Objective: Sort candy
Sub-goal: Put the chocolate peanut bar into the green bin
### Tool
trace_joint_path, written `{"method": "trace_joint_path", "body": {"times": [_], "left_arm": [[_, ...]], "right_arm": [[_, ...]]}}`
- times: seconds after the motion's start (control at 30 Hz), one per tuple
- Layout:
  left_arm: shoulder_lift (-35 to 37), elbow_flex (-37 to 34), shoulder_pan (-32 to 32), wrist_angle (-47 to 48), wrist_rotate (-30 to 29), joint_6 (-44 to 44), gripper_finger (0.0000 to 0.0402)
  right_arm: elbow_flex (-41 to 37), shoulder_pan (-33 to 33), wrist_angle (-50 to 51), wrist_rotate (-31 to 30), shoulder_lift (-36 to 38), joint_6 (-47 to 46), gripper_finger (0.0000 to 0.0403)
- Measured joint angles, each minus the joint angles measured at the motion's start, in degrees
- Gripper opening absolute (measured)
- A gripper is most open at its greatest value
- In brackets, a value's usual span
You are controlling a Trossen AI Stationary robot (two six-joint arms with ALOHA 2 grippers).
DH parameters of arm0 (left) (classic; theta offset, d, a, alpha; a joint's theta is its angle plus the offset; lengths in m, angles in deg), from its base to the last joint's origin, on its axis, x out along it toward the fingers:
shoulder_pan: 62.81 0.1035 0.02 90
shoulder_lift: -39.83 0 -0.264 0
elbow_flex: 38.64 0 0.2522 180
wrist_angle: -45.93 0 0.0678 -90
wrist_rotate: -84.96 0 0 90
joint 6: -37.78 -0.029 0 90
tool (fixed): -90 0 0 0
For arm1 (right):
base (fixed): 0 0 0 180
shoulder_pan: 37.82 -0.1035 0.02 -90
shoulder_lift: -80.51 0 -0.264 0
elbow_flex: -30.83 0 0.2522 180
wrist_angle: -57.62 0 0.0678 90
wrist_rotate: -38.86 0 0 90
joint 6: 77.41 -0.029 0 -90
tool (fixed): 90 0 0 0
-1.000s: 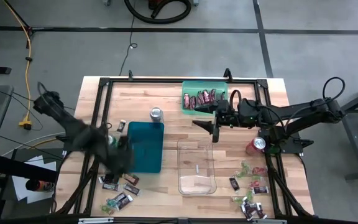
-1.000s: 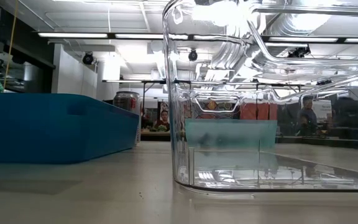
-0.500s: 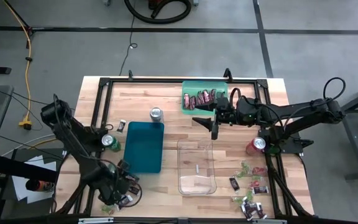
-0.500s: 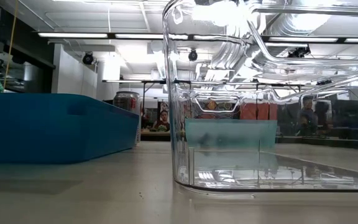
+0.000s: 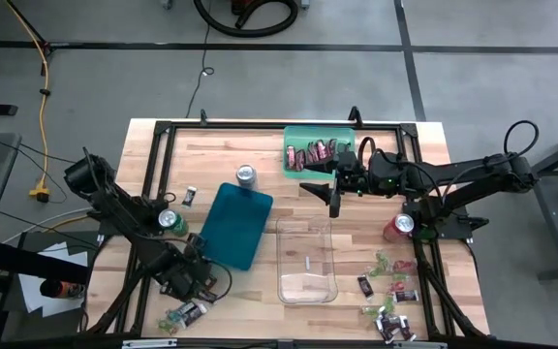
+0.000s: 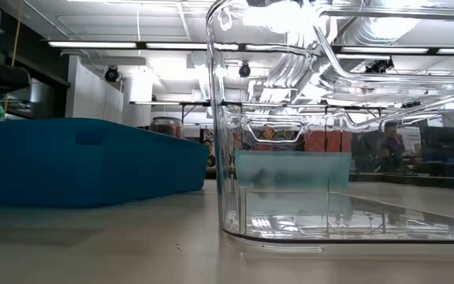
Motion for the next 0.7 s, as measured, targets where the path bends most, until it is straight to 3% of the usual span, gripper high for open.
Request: {"method": "trace_joint_path", "body": {"times": [0.13, 0.53, 0.63, 0.7], "left_arm": [[0.1, 0.1, -0.7, -1.6, 2.9, -1.7, 0.0166], [-0.2, -5.1, -1.7, -9.6, 1.4, -6.4, 0.0162], [-0.2, -5.0, -1.7, -10.0, 3.4, -6.4, 0.0134], [-0.1, -3.9, -1.7, -9.5, 5.6, -5.7, 0.0091]], "right_arm": [[0.0, 0.0, 0.0, 0.0, 0.0, 0.1, 0.0252], [0.0, 0.0, 0.2, 0.0, 0.0, -1.3, 0.0252], [0.0, 0.0, 0.5, 0.0, 0.0, -1.4, 0.0252], [0.0, 0.0, 0.4, 0.0, 0.0, -1.4, 0.0252]]}}
